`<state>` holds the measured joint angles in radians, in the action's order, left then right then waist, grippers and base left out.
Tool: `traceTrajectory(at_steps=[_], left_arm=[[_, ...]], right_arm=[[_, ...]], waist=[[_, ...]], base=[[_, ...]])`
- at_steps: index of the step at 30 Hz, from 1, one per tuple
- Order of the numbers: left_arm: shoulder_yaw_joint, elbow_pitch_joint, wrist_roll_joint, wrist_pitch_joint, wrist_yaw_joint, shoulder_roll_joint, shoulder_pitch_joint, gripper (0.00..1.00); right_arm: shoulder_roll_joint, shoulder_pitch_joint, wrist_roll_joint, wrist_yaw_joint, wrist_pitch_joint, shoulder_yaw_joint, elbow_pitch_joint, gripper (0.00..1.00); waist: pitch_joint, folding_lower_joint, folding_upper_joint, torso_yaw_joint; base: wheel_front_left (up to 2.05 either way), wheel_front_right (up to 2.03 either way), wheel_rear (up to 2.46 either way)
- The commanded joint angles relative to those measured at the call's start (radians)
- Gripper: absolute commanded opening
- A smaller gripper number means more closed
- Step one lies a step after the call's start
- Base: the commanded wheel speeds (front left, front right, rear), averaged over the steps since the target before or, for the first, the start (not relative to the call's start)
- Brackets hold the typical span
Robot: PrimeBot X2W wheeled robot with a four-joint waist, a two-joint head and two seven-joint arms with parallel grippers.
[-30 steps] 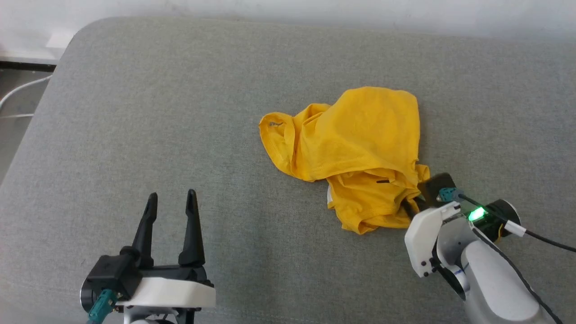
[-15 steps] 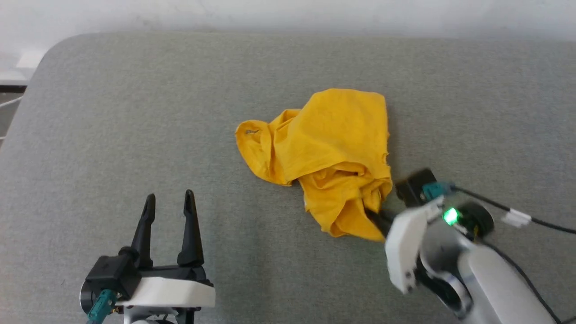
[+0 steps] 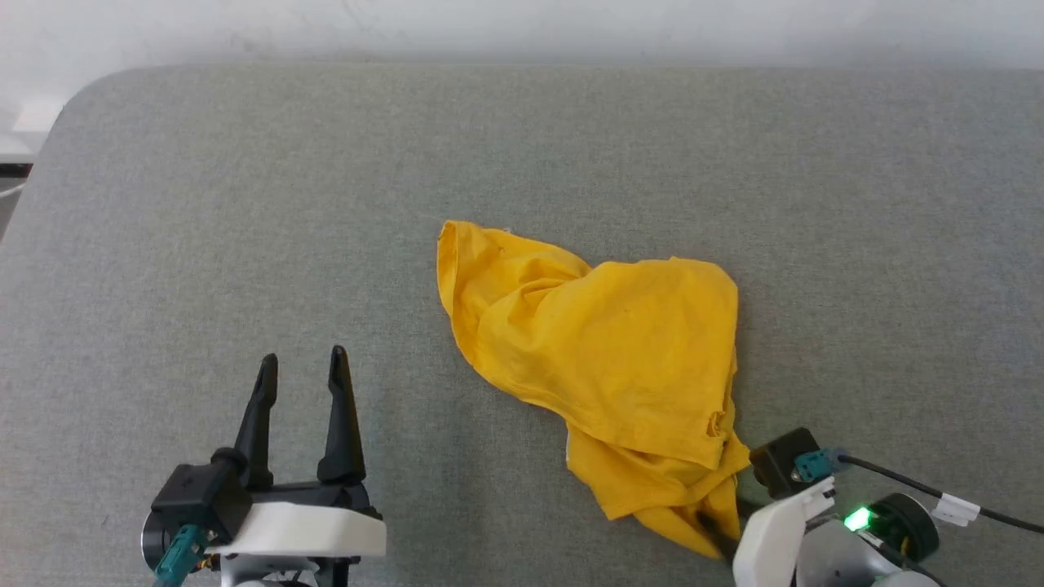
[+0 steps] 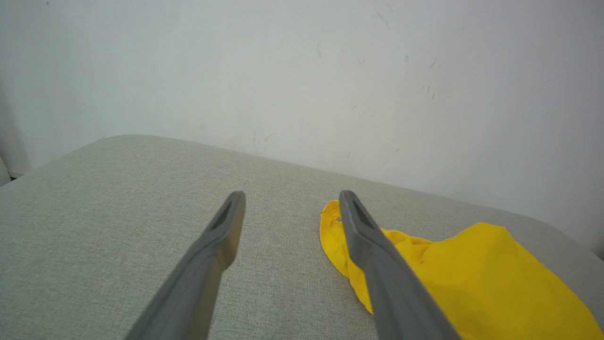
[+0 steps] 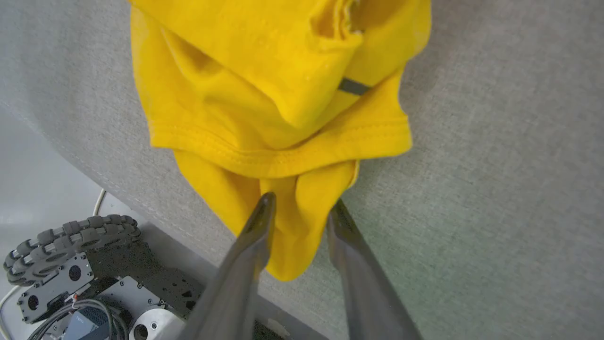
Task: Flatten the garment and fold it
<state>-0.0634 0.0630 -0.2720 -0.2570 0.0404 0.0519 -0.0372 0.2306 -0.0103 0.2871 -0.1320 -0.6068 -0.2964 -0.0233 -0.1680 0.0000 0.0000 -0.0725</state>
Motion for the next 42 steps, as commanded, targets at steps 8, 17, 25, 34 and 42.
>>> traceTrajectory(at_steps=[8, 17, 25, 34, 42], left_arm=[[-0.001, -0.006, 0.002, -0.005, -0.004, -0.002, -0.004, 1.00], [-0.028, -0.008, -0.014, -0.005, 0.000, -0.002, 0.010, 1.00], [-0.050, -0.022, -0.023, -0.005, -0.006, -0.002, 0.041, 1.00], [-0.070, -0.032, -0.032, -0.005, -0.002, -0.002, 0.056, 1.00], [-0.060, -0.038, -0.033, -0.005, 0.009, -0.002, 0.040, 1.00]], right_arm=[[0.000, 0.046, 0.058, 0.001, -0.037, 0.017, 0.165, 1.00], [0.068, 0.182, 0.030, 0.001, -0.034, 0.046, 0.278, 1.00], [0.116, 0.317, -0.026, 0.001, 0.014, -0.098, 0.058, 1.00], [0.087, 0.392, -0.045, 0.001, 0.072, -0.175, -0.169, 0.02], [0.050, 0.425, 0.010, 0.001, 0.119, -0.142, -0.190, 0.00]], waist=[[0.027, 0.0000, 0.0000, 0.010], [0.014, 0.0000, 0.0000, -0.024], [-0.021, 0.0000, 0.0000, -0.088], [-0.042, 0.0000, 0.0000, -0.143], [-0.005, 0.0000, 0.0000, -0.136]], base=[[0.00, 0.00, 0.00], [0.00, 0.00, 0.00], [0.00, 0.00, 0.00], [0.00, 0.00, 0.00], [0.00, 0.00, 0.00]])
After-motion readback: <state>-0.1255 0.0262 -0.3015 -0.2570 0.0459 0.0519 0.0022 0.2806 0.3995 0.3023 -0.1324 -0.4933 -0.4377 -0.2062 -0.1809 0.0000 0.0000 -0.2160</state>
